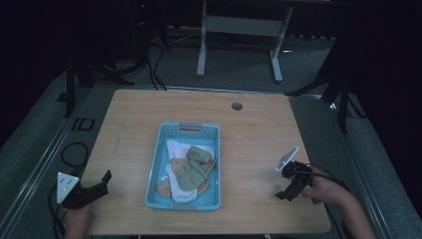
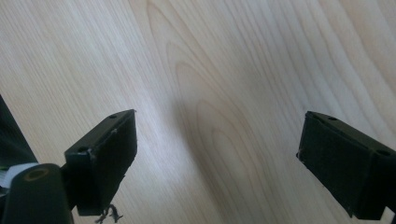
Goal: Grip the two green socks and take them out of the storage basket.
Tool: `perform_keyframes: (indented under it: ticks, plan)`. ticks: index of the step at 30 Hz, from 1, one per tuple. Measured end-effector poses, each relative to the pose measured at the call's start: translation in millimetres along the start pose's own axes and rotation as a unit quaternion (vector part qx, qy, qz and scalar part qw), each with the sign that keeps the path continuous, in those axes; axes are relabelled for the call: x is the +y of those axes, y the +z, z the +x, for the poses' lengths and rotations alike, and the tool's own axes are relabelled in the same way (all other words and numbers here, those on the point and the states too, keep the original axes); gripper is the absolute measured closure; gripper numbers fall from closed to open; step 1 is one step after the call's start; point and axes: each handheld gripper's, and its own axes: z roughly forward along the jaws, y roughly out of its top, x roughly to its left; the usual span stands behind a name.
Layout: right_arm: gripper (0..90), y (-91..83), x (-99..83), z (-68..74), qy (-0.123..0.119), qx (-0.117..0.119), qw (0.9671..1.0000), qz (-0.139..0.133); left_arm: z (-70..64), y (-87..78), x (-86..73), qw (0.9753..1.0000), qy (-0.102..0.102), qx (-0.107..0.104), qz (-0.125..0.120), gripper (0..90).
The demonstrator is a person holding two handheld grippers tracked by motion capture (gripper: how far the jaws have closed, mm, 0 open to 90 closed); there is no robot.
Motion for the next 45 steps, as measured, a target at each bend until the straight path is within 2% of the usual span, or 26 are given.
perform_keyframes:
  ticks: [11, 24, 35, 40, 45]
  plan:
    - [12.8, -6.6, 21.9, 3.1, -0.012, 0.002, 0.9999, 0.004, 0.4, -0.3, 0.0, 1.0, 0.0, -0.002, 0.0, 0.0]
    - [13.0, -16.0, 45.2, 6.0, -0.03, -0.007, 0.9995, 0.005, 0.3, -0.3, -0.1, 1.0, 0.0, -0.002, 0.0, 0.0]
    - [13.3, -19.7, 62.0, 9.0, -0.038, 0.0, 0.9992, 0.016, 0.4, -0.4, -0.1, 1.0, 0.0, -0.003, 0.0, 0.0]
    - [13.3, -22.6, 73.7, 12.8, -0.054, 0.001, 0.9983, 0.023, 0.4, -0.5, -0.1, 1.0, 0.0, -0.003, -0.001, 0.0]
    - [13.8, -26.3, 86.9, 17.3, -0.069, 0.007, 0.9974, 0.018, 0.6, -0.5, -0.1, 1.0, 0.0, -0.004, 0.0, 0.0]
